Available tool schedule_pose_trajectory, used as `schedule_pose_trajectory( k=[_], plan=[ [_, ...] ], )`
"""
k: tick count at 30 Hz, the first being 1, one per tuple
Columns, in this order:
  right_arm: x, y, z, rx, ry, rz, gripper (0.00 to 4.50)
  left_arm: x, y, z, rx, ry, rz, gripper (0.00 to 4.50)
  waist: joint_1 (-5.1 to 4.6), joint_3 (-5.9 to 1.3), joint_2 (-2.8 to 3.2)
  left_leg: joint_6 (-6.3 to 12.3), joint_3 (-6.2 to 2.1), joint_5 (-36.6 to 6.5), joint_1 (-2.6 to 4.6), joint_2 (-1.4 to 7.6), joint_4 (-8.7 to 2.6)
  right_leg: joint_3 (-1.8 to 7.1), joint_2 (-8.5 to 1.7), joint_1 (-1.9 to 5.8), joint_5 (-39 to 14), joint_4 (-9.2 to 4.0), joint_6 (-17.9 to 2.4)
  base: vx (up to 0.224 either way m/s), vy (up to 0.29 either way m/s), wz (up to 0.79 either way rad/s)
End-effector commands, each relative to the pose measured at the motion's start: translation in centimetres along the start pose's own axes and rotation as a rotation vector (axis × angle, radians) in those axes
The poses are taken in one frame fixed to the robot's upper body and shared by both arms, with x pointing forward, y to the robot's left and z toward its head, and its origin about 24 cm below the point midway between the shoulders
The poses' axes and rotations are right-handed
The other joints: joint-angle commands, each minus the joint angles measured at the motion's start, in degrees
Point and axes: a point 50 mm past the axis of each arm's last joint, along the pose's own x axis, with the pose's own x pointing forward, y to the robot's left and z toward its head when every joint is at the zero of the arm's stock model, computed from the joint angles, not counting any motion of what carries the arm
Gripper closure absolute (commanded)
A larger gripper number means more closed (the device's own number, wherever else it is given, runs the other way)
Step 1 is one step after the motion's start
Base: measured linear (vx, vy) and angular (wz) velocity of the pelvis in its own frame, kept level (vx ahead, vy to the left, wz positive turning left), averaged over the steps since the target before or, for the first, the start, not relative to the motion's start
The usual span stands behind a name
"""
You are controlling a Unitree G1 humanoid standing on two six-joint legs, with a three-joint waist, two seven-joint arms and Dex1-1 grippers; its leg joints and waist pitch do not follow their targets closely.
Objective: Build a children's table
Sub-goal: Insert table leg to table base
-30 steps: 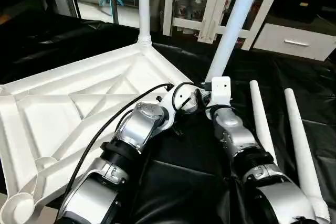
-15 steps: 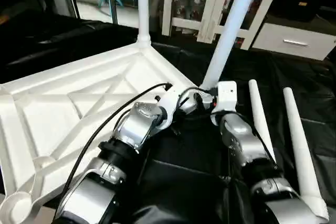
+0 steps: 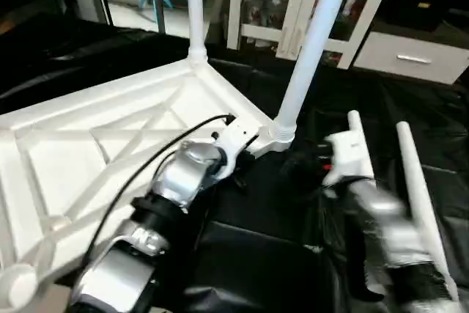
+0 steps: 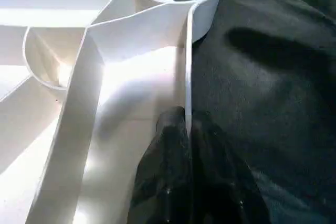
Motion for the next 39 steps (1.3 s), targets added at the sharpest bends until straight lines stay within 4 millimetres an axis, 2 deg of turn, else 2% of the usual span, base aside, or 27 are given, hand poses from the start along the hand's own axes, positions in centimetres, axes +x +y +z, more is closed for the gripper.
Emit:
schedule_pose_trajectory(
  k=[1,2,3,4,9,10,12,13,19,25,27,28,31,36,39],
  plan=[
    [-1.3,-0.3,1.2,-0.042,0.004,0.121,0.03,-0.3,-0.2,-1.1,0.014,0.022,-0.047,4.5,0.97,-3.21,-0.26,8.38,-0.86,-1.0,-0.59,3.15,-3.13,2.85,-5.1,4.1,-2.2,-3.52,-15.3,0.0,0.0,0.0],
    [-2.3,-0.9,1.9,-0.083,0.019,0.185,0.03,-0.6,-0.2,-1.5,0.022,0.028,-0.075,4.5,1.07,-3.18,-0.26,8.48,-0.87,-0.6,-0.68,3.17,-3.11,2.88,-5.07,4.1,-1.7,-3.34,-15.4,0.0,0.0,0.0],
    [-2.3,-0.9,1.9,-0.083,0.019,0.185,0.03,-0.6,-0.2,-1.5,0.022,0.028,-0.075,4.5,1.17,-3.18,-0.29,8.61,-0.86,-0.6,-0.69,3.19,-3.05,2.89,-5.04,4.09,-1.7,-3.34,-15.4,0.0,0.0,0.0],
    [-3.3,-1.6,2.6,-0.109,0.033,0.235,0.03,-0.9,-0.4,-1.9,0.034,0.032,-0.117,4.5,1.11,-3.07,-0.12,8.54,-0.78,-0.8,-0.78,3.05,-3.03,2.9,-4.99,3.93,-2.3,-3.46,-15.3,0.0,0.0,0.0],
    [-4.6,-2.1,2.7,-0.154,0.121,0.331,0.03,-1.4,-0.8,-2.5,0.062,0.036,-0.207,4.5,1.38,-3.1,-0.45,8.06,-0.84,-1.4,-0.7,3.17,-2.92,2.86,-5.13,3.85,-5.0,-3.61,-14.9,0.0,0.0,0.0],
    [-4.7,-2.1,2.7,-0.159,0.132,0.339,0.03,-1.5,-0.9,-2.5,0.065,0.036,-0.221,4.5,1.56,-3.15,-0.39,8.03,-0.87,-1.1,-0.61,3.23,-2.93,2.82,-5.11,3.79,-5.0,-3.48,-14.9,0.0,0.0,0.0],
    [-4.8,-2.2,2.6,-0.157,0.146,0.354,0.03,-1.6,-1.1,-2.6,0.077,0.036,-0.243,4.5,1.75,-3.17,-0.68,8.24,-0.78,-0.4,-0.59,3.1,-2.82,2.76,-5.01,3.67,-4.7,-3.45,-14.9,0.0,0.0,0.0],
    [-4.9,-2.1,2.6,-0.157,0.157,0.379,0.03,-1.8,-1.3,-2.8,0.089,0.041,-0.274,4.5,1.93,-3.18,-0.47,8.25,-0.82,-0.1,-0.54,3.17,-2.83,2.77,-5.1,3.6,-4.6,-3.31,-14.9,0.0,0.0,0.0],
    [-5.0,-1.9,2.8,-0.187,0.194,0.468,0.03,-3.0,-2.6,-3.3,0.13,0.062,-0.451,4.5,2.43,-3.28,-0.73,8.89,-0.76,2.2,-0.49,3.25,-2.66,2.72,-5.11,3.54,-2.2,-2.74,-15.5,0.0,0.0,0.0],
    [-4.7,-1.6,3.0,-0.185,0.179,0.506,0.03,-3.8,-3.7,-3.4,0.145,0.071,-0.583,4.5,2.93,-3.17,-0.67,7.66,-0.62,0.7,-0.18,3.25,-2.74,2.75,-5.08,3.37,-4.7,-2.91,-15.3,0.0,0.0,0.0],
    [-4.7,-1.5,3.1,-0.185,0.177,0.525,0.03,-4.0,-4.0,-3.4,0.161,0.072,-0.623,4.5,3.27,-3.24,-0.52,7.54,-0.55,0.8,0.06,3.27,-2.66,2.73,-4.94,3.19,-3.7,-2.74,-15.5,0.0,0.0,0.0],
    [-4.8,-1.4,3.1,-0.176,0.174,0.537,0.03,-4.2,-4.1,-3.5,0.166,0.078,-0.64,4.5,3.3,-3.28,-0.5,7.6,-0.62,1.2,-0.14,3.23,-2.65,2.72,-4.97,3.37,-2.7,-2.54,-15.7,0.0,0.0,0.0],
    [-5.1,-1.0,3.1,-0.159,0.179,0.591,0.03,-4.3,-4.1,-3.6,0.183,0.096,-0.648,4.5,3.2,-3.33,-0.49,7.39,-0.66,0.6,-0.26,3.15,-2.63,2.7,-5.01,3.55,-2.6,-2.58,-15.6,0.0,0.0,0.0],
    [-5.8,-0.5,2.7,-0.147,0.213,0.675,0.03,-4.3,-3.9,-3.5,0.19,0.1,-0.639,4.5,3.63,-3.31,-0.43,7.17,-0.67,0.3,-0.27,3.2,-2.61,2.72,-5.01,3.61,-2.8,-2.63,-15.5,0.0,0.0,0.0],
    [-5.8,-0.3,2.6,-0.143,0.212,0.692,0.03,-4.3,-3.9,-3.4,0.194,0.099,-0.639,4.5,3.65,-3.3,-0.31,6.11,-0.7,-1.0,-0.25,3.19,-2.67,2.71,-5.01,3.58,-4.9,-2.87,-15.1,0.0,0.0,0.0]
  ],
)
